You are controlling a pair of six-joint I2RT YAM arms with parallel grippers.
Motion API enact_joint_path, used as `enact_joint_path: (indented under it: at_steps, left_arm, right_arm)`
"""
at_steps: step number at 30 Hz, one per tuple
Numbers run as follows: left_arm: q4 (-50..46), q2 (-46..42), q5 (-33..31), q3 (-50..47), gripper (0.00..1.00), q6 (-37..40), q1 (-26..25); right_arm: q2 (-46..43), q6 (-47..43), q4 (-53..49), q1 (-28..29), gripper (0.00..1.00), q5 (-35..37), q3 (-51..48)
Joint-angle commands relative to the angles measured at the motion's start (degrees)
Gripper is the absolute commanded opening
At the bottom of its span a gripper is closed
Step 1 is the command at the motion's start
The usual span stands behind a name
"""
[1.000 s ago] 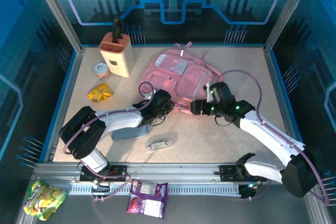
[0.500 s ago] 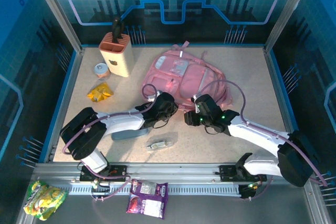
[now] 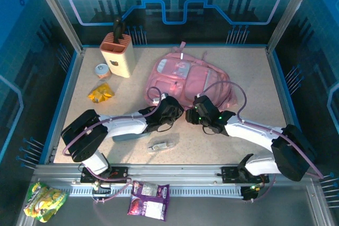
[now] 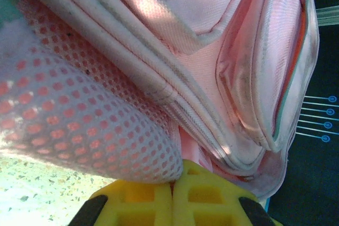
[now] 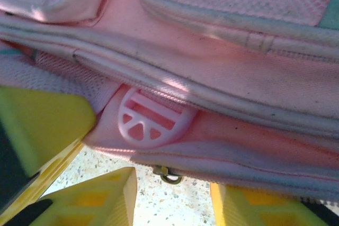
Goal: Pack the student bag
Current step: Zip the student bag at the center of the table.
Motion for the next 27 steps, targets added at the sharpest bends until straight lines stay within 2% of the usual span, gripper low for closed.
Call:
enact_joint_path:
  at_steps: [1, 4, 8, 12, 14, 16, 20, 24, 27]
  left_arm:
    - [6.2, -3.9, 2.7, 0.0, 0.00, -0.3, -1.2]
    - [4.3, -4.5, 2.0, 0.5, 0.00, 0.3, -1.4]
    - [4.3, -4.5, 1.2, 0.9, 0.00, 1.2, -2.2]
    - [4.3, -3.6, 1.3, 2.0, 0.00, 1.2, -2.4]
    - [4.6, -3.3, 1.4, 2.3, 0.00, 1.1, -2.6]
    - [4.4, -3.2, 1.4, 2.5, 0.00, 1.0, -2.8]
    - [4.4, -3.7, 0.6, 2.7, 0.00, 1.0, -3.3]
    - [4.0, -4.1, 0.1, 3.0, 0.00, 1.2, -3.8]
    - [3.6, -4.6, 0.0, 3.3, 0.00, 1.7, -4.1]
  right_arm:
    - [0.4, 1.7, -3.5, 0.3, 0.39, 5.3, 2.0]
    - [-1.8, 0.5, -7.0, 0.3, 0.34, 6.9, 2.4]
    - [-4.1, -1.1, -9.7, 0.8, 0.31, 5.5, 1.8]
    - [-3.9, -3.7, -6.7, 1.7, 0.31, 3.1, 0.9]
    - [-2.8, -5.5, -5.7, 1.8, 0.36, 1.3, 1.7]
    - [-1.7, -5.8, -6.4, 2.2, 0.42, 2.4, 2.9]
    - [-0.1, -6.1, -4.0, 2.7, 0.43, 2.6, 3.2]
    - [2.1, -3.3, -8.0, 3.1, 0.38, 8.9, 5.4]
    - [1.8, -4.5, -7.8, 3.1, 0.35, 12.4, 5.2]
